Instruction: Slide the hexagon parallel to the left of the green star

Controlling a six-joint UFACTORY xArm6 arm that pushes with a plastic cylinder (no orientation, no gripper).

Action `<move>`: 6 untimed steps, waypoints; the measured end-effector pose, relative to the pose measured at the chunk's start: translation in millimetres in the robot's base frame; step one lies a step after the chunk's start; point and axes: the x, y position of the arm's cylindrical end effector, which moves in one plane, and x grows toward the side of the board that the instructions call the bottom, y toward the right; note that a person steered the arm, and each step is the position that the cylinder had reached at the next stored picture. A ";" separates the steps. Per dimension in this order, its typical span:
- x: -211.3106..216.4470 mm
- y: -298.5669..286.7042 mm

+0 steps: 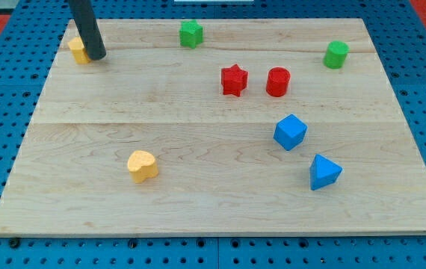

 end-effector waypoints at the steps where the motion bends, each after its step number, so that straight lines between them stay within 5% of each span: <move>1: 34.5 22.5; 2: 49.5 -19.9; 4: -14.3 -21.7; 6: 26.3 -26.9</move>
